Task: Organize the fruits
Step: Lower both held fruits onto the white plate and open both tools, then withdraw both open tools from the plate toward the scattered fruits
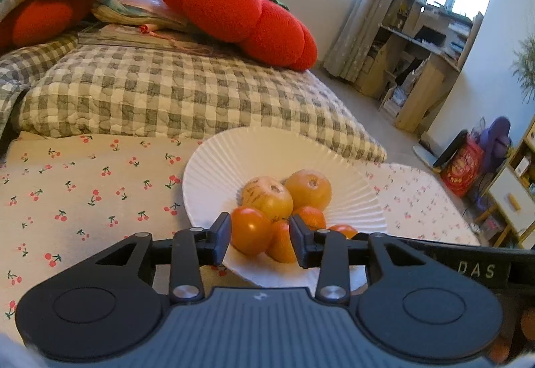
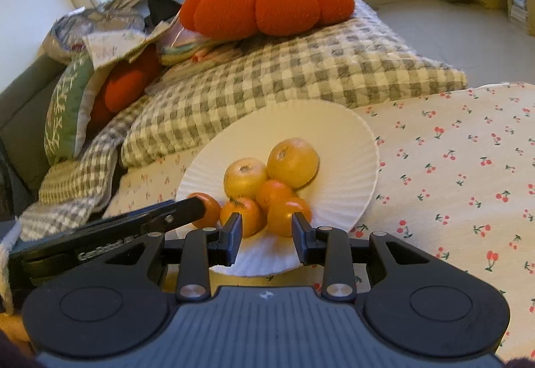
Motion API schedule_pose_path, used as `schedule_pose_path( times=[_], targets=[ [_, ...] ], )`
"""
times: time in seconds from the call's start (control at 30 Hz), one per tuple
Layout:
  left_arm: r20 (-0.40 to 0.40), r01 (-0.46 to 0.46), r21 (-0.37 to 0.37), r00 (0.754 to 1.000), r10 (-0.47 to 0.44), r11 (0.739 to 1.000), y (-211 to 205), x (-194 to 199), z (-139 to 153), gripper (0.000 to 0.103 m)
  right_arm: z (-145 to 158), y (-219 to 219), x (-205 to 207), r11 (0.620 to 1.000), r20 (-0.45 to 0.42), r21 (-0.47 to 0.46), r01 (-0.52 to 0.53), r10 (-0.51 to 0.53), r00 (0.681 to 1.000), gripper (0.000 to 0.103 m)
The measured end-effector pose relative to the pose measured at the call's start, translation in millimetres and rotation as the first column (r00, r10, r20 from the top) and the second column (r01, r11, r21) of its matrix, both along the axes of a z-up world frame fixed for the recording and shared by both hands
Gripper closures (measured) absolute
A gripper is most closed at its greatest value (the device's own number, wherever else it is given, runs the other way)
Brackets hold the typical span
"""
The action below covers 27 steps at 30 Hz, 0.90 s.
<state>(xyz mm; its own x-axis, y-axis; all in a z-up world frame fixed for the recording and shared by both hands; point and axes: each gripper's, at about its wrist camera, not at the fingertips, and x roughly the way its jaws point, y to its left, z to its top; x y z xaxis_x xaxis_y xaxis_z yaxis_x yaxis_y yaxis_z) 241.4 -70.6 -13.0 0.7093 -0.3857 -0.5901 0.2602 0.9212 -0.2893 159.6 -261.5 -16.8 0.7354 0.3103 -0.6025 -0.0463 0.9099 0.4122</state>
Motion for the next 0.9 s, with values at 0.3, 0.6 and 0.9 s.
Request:
schedule_pose_path(
  times=[0.3,0.6,0.9],
  targets=[
    [-0.018,-0.043,-0.025,0.999,0.042,0.999,19.6,-11.2,13.9,0.068,9.3,-12.5,-10.1,0.997,0.000,0.045,0.060,-0.060,0.998,0.064],
    [-0.048,-0.060,-0.008,0.997,0.060,0.998,29.1,-41.5,22.0,0.063,26.4,-5.1,-28.3,0.999,0.055,0.023,0.044,-0.045,0.997,0.053],
    [-0.085,-0.100,-0.025,0.992,0.098,0.995,43.5,-78.4,29.2,0.062,46.8,8.9,-53.3,1.000,0.141,-0.024,0.015,-0.011,0.990,0.047]
  ],
)
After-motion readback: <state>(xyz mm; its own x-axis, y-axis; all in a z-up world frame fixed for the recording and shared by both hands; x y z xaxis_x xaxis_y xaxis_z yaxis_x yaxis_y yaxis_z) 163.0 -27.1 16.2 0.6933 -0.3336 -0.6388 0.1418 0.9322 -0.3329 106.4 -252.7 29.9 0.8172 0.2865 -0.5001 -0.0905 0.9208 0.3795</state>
